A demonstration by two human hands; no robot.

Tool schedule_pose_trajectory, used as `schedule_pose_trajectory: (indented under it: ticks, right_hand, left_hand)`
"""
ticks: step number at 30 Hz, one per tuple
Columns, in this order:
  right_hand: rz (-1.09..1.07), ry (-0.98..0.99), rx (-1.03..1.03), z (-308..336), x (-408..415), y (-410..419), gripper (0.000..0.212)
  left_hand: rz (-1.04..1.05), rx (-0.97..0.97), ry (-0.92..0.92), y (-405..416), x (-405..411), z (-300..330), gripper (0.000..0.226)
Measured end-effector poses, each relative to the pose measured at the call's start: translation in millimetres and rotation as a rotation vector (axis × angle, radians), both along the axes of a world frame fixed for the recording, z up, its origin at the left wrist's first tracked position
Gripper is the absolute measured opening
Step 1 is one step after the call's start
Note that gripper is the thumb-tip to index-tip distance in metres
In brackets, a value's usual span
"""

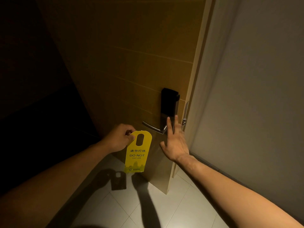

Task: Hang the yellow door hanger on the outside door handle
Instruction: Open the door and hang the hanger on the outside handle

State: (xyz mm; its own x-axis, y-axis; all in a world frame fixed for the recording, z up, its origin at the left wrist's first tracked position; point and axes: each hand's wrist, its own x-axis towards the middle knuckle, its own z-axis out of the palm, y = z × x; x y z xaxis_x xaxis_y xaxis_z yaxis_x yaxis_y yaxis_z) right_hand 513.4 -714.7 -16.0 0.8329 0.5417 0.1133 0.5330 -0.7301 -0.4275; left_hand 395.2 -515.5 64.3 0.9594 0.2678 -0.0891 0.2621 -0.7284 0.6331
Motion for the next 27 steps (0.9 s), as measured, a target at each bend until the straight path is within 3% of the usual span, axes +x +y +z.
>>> schedule_pose_trajectory:
  ticks: [6, 20, 23, 27]
  right_hand:
    - [0.111, -0.005, 0.013, 11, -27, 21, 0.104]
    - [0.292, 0.225, 0.127, 3, -36, 85, 0.106]
    - [0.326, 0.195, 0.195, -2, -18, 94, 0.091]
    - [0.304, 0.169, 0.230, -12, -1, 97, 0.047]
  left_hand:
    - [0.010, 0.018, -0.007, 14, -26, 1, 0.012]
    - [-0.014, 0.021, 0.001, 51, -32, 0, 0.012]
    - [-0.029, 0.030, 0.029, 58, -16, -5, 0.011]
    - [-0.058, 0.052, 0.089, 65, 9, -17, 0.012]
